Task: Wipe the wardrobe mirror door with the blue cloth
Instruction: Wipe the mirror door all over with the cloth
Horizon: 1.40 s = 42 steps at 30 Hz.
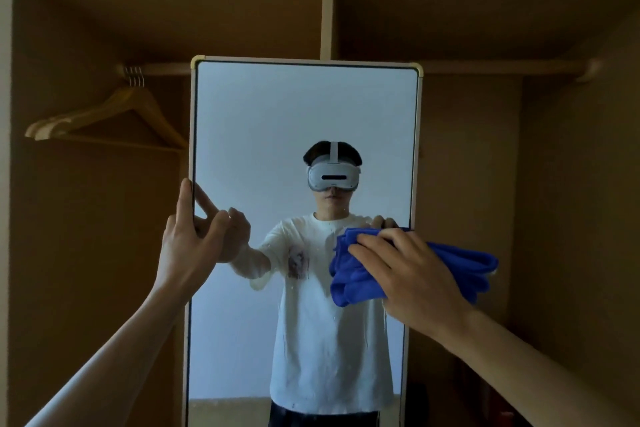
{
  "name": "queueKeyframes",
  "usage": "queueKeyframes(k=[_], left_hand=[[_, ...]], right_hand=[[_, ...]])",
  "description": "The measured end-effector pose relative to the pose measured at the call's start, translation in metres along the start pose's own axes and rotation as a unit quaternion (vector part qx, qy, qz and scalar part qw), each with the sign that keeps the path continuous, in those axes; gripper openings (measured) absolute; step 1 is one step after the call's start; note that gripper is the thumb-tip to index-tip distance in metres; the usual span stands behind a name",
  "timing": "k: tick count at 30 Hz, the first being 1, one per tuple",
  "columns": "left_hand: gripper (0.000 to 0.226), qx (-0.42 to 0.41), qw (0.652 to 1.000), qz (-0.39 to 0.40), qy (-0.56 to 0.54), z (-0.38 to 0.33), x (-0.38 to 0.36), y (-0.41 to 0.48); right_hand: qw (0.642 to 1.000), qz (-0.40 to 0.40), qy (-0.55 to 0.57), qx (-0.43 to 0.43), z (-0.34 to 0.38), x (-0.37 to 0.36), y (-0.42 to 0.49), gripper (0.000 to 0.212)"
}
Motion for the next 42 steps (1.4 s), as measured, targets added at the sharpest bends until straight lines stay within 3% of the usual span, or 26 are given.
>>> queueKeyframes(k=[5, 9, 16, 20, 23, 26, 31, 37, 40, 42], left_hand=[[0.08, 0.007, 1.0, 0.007, -0.004, 0.004, -0.003, -0.006], [0.081, 0.009, 1.0, 0.009, -0.011, 0.008, -0.006, -0.008], [0.081, -0.005, 1.0, 0.011, -0.018, 0.006, -0.008, -0.012], [0.08, -0.005, 1.0, 0.016, -0.013, 0.013, -0.003, -0.016], [0.08, -0.006, 1.0, 0.017, -0.017, 0.013, -0.002, -0.019], [0.079, -0.009, 1.0, 0.013, -0.017, 0.013, -0.003, -0.02], [0.079, -0.007, 1.0, 0.003, -0.02, 0.02, 0.001, -0.014], [0.08, 0.004, 1.0, 0.007, -0.013, 0.022, -0.003, -0.018], [0.08, 0.007, 1.0, 0.008, -0.013, 0.027, -0.001, -0.022], [0.081, 0.006, 1.0, 0.01, -0.015, 0.026, -0.002, -0.024]], right_hand=[[0.994, -0.061, -0.06, -0.061, -0.043, 0.041, 0.041, 0.059], [0.989, -0.082, -0.067, -0.105, -0.066, 0.055, 0.062, 0.065], [1.0, -0.02, -0.019, -0.007, 0.015, -0.005, -0.001, 0.068], [0.999, -0.015, -0.018, 0.039, 0.019, -0.003, -0.002, 0.063], [0.997, -0.068, -0.037, -0.028, -0.024, 0.026, 0.033, 0.056], [0.988, -0.108, -0.031, -0.106, -0.058, 0.049, 0.061, 0.066], [0.996, -0.083, -0.021, -0.022, -0.019, 0.023, 0.038, 0.063], [0.997, 0.017, 0.005, 0.071, 0.031, -0.012, 0.004, 0.065], [0.997, -0.008, -0.019, 0.074, 0.02, 0.003, 0.019, 0.056], [0.998, -0.049, -0.027, 0.023, -0.003, 0.022, 0.042, 0.055]])
Point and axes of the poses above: each hand's wrist, its own y-axis towards the middle knuckle, its own x-axis out of the back of the hand, z = x × y, the point moved 5 cm from there along y, towards the middle knuckle, and after that the axes turned 8 degrees about x, right-handed, at the moved point
